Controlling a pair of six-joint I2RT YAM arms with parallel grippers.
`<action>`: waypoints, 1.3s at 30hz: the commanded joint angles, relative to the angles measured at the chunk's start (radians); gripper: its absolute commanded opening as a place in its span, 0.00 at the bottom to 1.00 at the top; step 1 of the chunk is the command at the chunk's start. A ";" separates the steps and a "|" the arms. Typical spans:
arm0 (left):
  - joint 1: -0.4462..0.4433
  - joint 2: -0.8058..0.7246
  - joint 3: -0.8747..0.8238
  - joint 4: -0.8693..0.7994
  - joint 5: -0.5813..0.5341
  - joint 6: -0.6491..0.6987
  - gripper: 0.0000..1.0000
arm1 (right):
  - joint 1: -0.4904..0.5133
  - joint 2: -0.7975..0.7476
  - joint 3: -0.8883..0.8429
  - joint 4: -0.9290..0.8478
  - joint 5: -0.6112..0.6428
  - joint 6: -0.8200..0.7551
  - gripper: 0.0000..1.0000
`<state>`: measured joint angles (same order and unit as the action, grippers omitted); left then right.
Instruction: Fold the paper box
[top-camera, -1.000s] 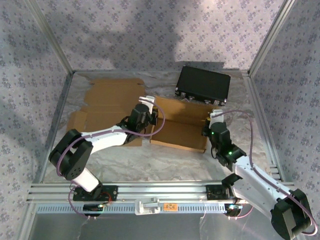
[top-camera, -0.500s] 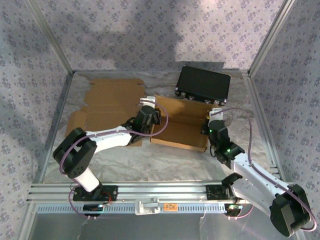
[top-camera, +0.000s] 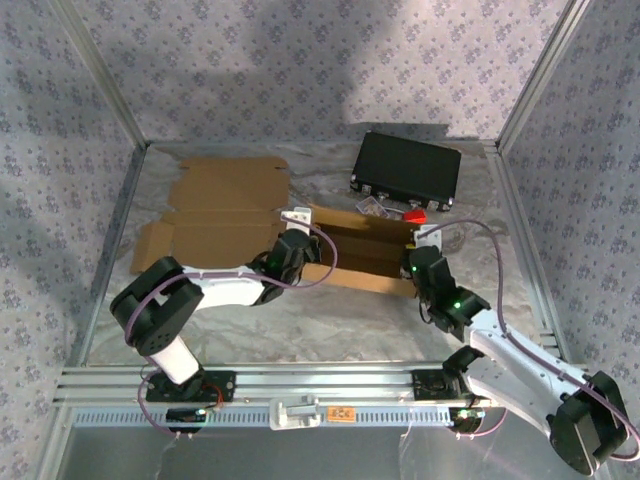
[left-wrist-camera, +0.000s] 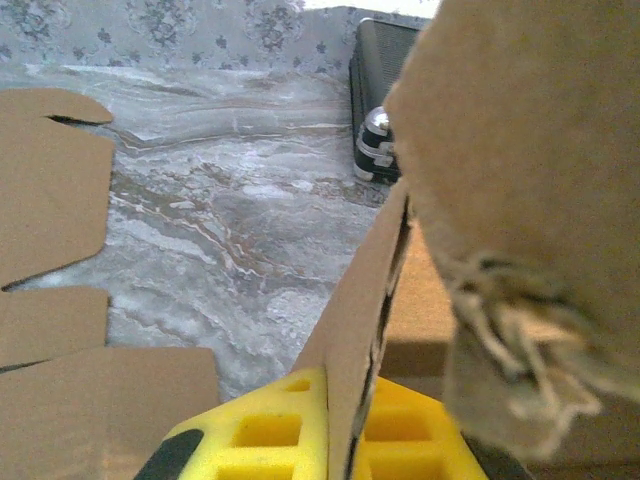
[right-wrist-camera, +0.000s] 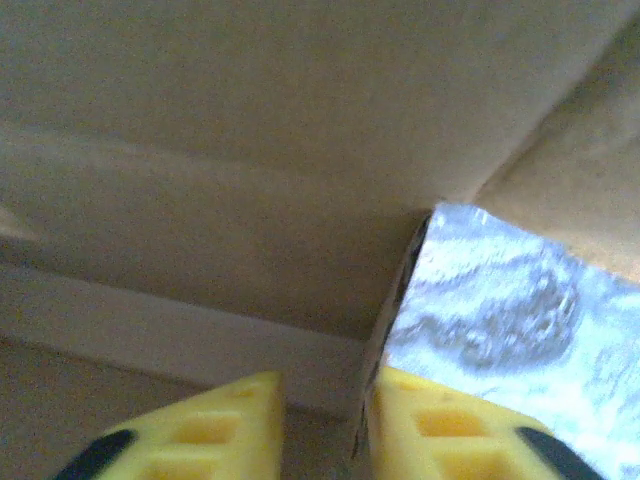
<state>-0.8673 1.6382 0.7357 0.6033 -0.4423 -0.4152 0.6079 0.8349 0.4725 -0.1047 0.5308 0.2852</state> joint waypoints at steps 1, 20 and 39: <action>-0.024 0.023 -0.013 -0.083 0.017 0.014 0.07 | 0.019 -0.058 0.118 -0.261 0.022 0.183 0.46; -0.025 0.037 0.001 -0.105 -0.006 0.017 0.04 | 0.056 0.005 0.645 -0.878 -0.056 1.097 0.56; -0.025 0.060 0.000 -0.096 -0.011 0.003 0.04 | -0.115 0.489 0.896 -0.766 -0.361 1.623 0.47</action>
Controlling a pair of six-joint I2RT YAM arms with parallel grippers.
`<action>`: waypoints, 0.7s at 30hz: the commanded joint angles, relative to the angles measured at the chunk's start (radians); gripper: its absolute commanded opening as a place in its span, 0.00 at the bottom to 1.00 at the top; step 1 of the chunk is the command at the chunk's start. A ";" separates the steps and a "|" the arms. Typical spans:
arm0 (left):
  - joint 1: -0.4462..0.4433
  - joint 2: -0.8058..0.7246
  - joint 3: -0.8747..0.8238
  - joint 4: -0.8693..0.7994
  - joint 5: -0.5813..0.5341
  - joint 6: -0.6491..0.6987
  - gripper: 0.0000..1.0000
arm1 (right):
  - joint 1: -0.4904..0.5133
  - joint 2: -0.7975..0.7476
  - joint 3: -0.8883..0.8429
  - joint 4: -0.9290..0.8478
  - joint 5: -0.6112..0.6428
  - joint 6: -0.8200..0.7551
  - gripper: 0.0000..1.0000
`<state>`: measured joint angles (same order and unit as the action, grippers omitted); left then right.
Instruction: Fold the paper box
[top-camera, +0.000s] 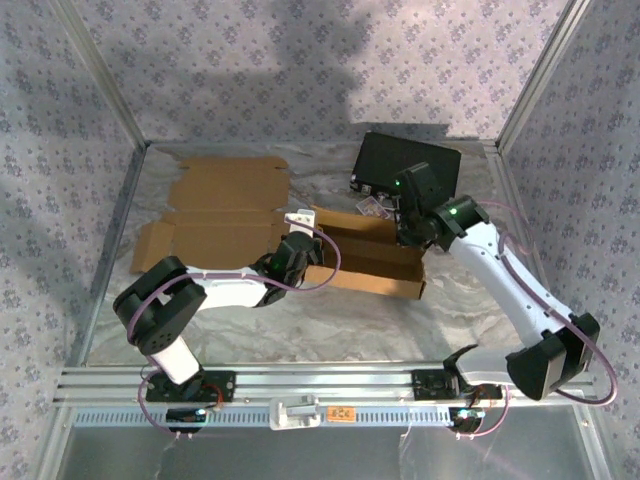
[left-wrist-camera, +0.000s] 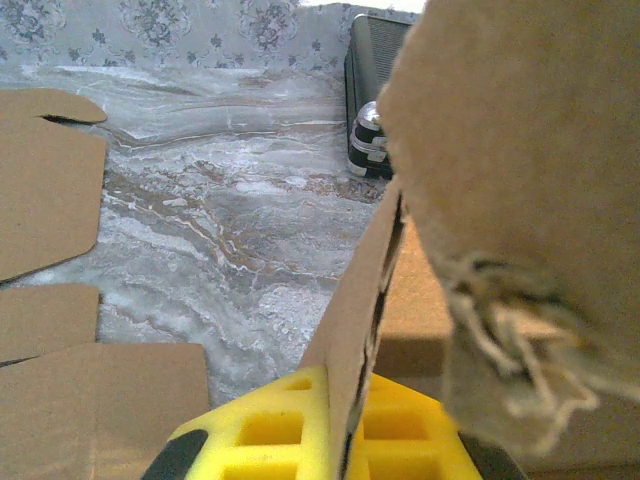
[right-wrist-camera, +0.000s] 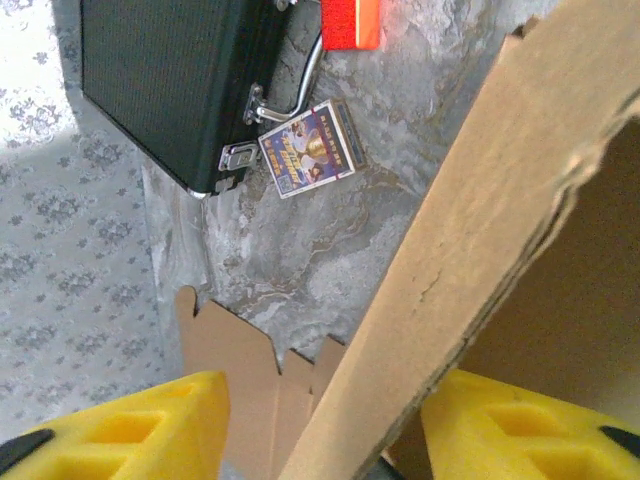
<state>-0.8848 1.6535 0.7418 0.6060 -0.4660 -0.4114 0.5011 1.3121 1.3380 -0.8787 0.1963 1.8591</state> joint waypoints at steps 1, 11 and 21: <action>-0.008 0.045 -0.007 -0.101 0.012 0.000 0.04 | -0.010 0.014 0.029 0.006 -0.030 0.049 0.42; -0.008 0.026 -0.002 -0.115 0.019 0.008 0.08 | -0.044 -0.009 -0.053 0.019 -0.074 0.065 0.10; -0.009 -0.052 -0.020 -0.175 0.030 -0.030 0.31 | -0.036 -0.044 -0.131 0.026 -0.095 0.103 0.00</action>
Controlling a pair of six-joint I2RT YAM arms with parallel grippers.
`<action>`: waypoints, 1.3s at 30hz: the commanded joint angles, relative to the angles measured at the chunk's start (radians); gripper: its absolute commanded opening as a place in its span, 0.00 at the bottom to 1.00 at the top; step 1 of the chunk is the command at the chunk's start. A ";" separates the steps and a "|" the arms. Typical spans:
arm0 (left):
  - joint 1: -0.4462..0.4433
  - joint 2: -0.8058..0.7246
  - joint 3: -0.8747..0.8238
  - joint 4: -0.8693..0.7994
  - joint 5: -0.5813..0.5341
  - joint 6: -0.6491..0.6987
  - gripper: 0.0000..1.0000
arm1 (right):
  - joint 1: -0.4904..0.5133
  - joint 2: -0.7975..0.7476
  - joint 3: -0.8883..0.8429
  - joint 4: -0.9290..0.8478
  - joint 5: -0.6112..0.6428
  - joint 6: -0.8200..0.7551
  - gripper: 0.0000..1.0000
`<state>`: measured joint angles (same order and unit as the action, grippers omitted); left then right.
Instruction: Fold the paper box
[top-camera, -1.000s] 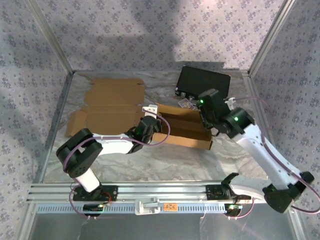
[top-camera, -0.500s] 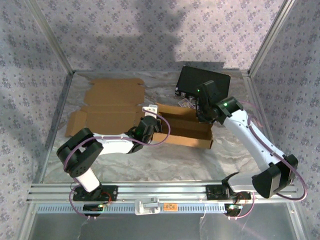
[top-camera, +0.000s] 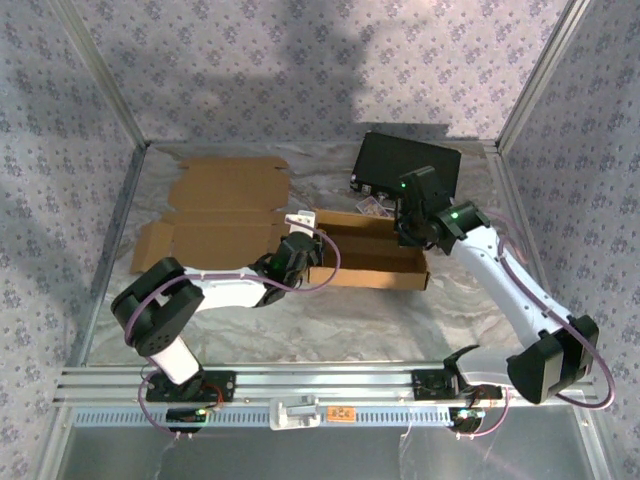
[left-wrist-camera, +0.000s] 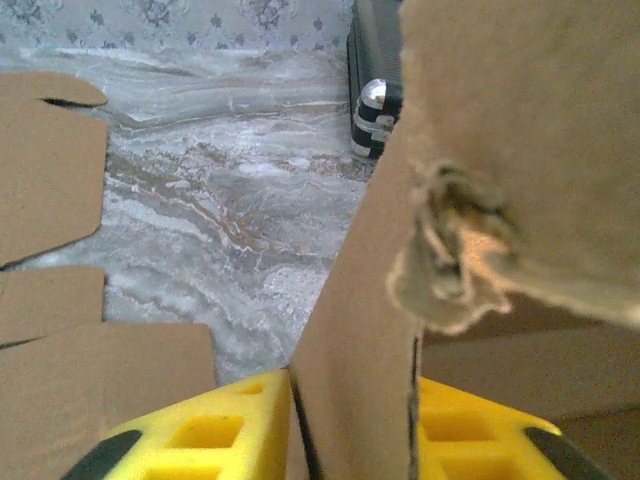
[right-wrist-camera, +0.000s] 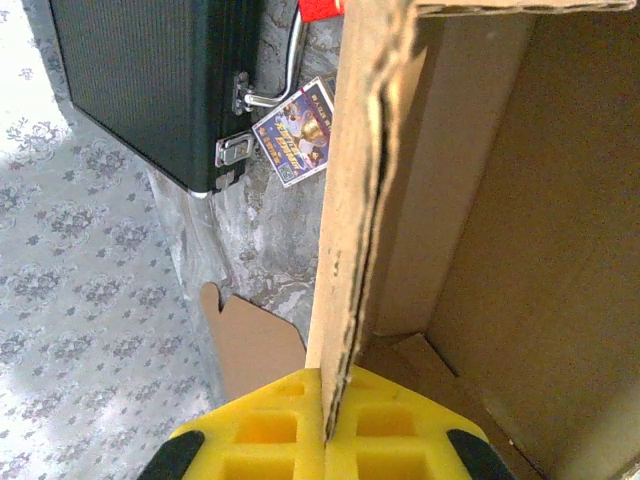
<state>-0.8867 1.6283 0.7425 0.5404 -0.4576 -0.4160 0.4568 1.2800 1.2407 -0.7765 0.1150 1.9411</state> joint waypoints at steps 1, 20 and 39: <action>-0.006 -0.043 -0.030 -0.118 0.026 -0.040 0.32 | 0.008 -0.015 -0.038 -0.078 -0.016 0.022 0.00; -0.022 -0.438 -0.154 -0.408 0.275 -0.184 0.43 | 0.038 -0.033 -0.089 -0.087 -0.016 0.044 0.00; 0.248 -0.664 -0.009 -0.763 0.534 -0.501 0.51 | 0.082 -0.110 -0.286 0.042 -0.041 -0.016 0.00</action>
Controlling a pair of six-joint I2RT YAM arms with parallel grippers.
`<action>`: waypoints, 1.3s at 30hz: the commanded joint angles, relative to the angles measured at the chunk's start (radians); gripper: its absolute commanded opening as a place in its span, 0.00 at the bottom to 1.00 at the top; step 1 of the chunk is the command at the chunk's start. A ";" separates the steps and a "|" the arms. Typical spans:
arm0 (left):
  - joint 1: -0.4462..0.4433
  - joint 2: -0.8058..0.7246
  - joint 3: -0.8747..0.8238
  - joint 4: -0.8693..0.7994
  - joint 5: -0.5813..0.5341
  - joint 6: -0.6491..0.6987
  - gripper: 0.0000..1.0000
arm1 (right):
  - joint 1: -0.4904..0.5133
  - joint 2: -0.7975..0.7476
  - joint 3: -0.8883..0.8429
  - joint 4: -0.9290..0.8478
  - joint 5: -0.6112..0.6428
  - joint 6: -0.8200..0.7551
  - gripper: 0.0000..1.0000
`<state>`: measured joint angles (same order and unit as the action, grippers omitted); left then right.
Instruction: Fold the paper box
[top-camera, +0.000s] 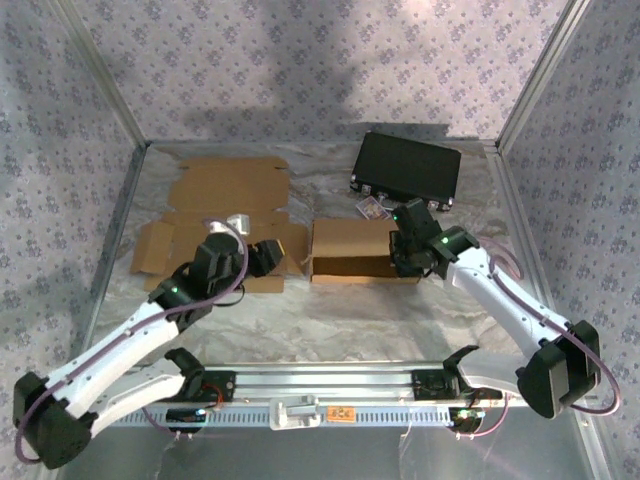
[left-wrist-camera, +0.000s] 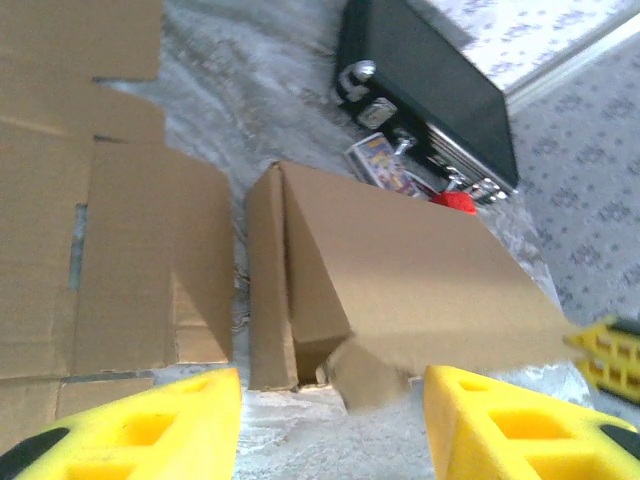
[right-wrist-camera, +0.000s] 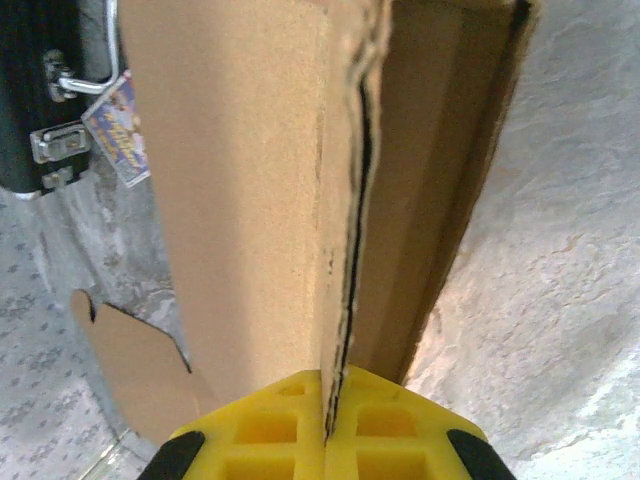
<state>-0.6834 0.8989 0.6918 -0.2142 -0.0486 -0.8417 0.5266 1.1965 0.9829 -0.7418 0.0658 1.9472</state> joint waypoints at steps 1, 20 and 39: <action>0.059 0.107 0.065 -0.008 0.149 -0.085 0.51 | 0.014 -0.033 -0.035 0.004 0.015 -0.025 0.00; 0.074 0.661 0.302 -0.004 0.397 0.012 0.54 | 0.024 -0.074 -0.183 0.064 -0.004 -0.057 0.00; 0.047 0.782 0.320 -0.002 0.397 0.104 0.31 | -0.059 -0.146 -0.133 -0.133 -0.067 -0.331 0.54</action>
<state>-0.6304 1.6581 0.9932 -0.2070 0.3515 -0.7692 0.5034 1.0756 0.7738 -0.7513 0.0074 1.7710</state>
